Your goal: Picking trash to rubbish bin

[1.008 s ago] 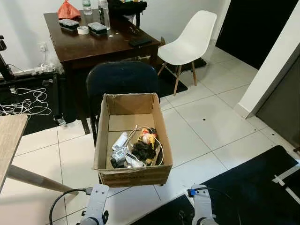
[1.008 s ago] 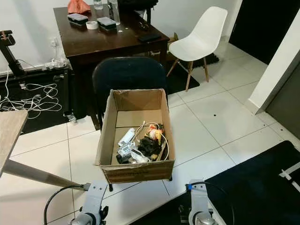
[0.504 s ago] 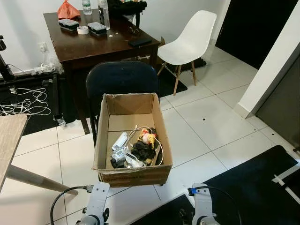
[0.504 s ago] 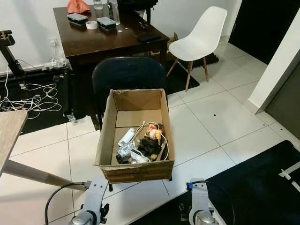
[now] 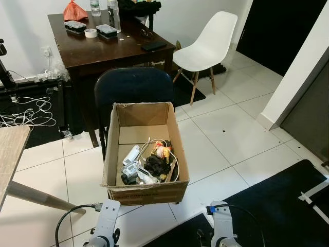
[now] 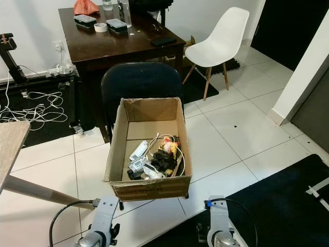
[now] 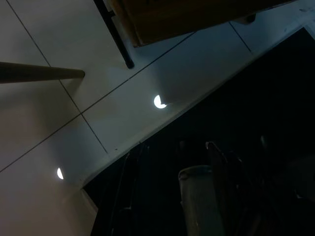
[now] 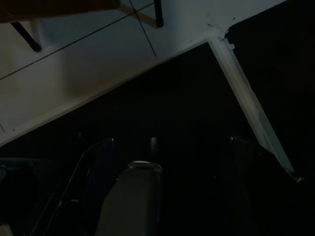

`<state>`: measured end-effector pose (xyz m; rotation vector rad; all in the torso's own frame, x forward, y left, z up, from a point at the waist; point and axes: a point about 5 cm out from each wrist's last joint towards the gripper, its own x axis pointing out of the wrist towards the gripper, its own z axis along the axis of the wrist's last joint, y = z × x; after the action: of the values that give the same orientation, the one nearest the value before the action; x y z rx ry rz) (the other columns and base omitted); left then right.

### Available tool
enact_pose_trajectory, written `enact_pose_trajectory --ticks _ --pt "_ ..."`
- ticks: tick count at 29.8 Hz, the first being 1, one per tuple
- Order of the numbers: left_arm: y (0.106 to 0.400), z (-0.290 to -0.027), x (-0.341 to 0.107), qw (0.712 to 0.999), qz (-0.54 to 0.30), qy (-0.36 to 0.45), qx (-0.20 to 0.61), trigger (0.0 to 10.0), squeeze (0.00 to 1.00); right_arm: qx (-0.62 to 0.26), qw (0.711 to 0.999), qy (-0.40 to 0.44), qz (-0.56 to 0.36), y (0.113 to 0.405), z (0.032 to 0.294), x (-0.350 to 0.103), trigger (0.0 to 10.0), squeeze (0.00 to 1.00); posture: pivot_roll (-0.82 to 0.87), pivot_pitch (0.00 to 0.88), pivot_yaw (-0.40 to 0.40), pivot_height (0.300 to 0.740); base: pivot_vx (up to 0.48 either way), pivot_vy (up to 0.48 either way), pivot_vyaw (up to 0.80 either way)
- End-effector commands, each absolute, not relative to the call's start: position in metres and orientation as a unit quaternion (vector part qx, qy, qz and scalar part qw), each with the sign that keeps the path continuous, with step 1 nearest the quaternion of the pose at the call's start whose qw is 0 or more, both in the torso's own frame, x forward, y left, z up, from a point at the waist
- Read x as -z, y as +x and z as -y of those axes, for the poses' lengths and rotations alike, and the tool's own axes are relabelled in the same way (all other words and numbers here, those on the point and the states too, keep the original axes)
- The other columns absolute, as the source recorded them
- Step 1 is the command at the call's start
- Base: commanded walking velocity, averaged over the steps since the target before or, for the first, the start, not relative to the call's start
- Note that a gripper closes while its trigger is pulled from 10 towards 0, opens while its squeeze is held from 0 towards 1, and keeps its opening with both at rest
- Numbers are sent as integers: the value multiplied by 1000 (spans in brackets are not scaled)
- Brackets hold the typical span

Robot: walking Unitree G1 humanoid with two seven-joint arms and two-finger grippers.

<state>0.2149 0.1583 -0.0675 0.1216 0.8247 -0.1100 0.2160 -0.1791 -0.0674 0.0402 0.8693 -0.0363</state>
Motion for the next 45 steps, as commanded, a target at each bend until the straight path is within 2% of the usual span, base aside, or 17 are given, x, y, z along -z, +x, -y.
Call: enact_pose_trajectory --ticks 1,26,45 --pt "210 -158 71 907 -414 62 57 10000 0 23 903 27 -427 213 179 70 10000 0 78 63 -2 740 0 0 0" --pt "207 -156 73 904 -418 64 61 10000 0 26 900 28 -435 209 182 72 10000 0 81 64 -2 740 0 0 0" --pt "214 -146 69 908 -410 56 70 10000 0 50 904 50 -421 217 190 66 10000 0 60 62 2 740 0 0 0"
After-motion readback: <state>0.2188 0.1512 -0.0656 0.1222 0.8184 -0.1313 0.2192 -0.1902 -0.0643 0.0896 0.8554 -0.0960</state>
